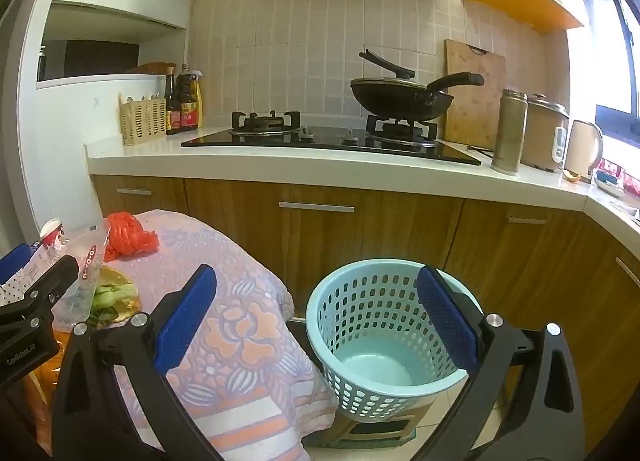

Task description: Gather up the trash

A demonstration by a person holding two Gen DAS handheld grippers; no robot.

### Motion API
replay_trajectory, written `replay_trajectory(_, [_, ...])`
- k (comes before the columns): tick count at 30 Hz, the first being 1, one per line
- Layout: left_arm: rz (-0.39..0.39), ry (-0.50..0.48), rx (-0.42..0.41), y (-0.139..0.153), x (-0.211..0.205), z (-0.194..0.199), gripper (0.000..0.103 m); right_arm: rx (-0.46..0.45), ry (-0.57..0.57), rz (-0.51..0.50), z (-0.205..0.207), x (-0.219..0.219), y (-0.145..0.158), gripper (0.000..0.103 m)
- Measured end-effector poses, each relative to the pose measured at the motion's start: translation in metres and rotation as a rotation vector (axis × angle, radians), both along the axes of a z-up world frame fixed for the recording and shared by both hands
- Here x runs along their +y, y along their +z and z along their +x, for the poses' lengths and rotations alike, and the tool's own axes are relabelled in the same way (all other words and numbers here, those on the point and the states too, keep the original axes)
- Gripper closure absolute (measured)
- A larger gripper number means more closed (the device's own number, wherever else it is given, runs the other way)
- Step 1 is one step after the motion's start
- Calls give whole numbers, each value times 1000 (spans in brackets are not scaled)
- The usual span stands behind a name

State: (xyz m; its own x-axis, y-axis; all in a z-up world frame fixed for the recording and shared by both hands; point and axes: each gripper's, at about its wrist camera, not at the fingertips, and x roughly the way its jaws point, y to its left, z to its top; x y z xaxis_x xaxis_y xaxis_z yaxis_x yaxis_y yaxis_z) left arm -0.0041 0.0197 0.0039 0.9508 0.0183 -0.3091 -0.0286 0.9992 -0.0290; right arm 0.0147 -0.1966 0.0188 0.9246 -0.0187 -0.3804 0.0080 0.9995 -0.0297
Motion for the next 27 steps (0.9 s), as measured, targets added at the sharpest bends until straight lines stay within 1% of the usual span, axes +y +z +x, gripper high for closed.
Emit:
replay_trajectory(12, [-46,8,-3,1,11,-3,7,-21,15,-9,-4,8,7,8])
replay_trajectory(18, [-44,12,-5,1,8,-5,7,-26,22,-21,-6,12,8,8])
replay_trajectory(19, [-50,7,-2,3,16,-1,7,-27,24,-21,-6,12,8,8])
replay_trajectory(27, [-60,12,0,4,20,1,7,-27,30,-9,-6,10,12,8])
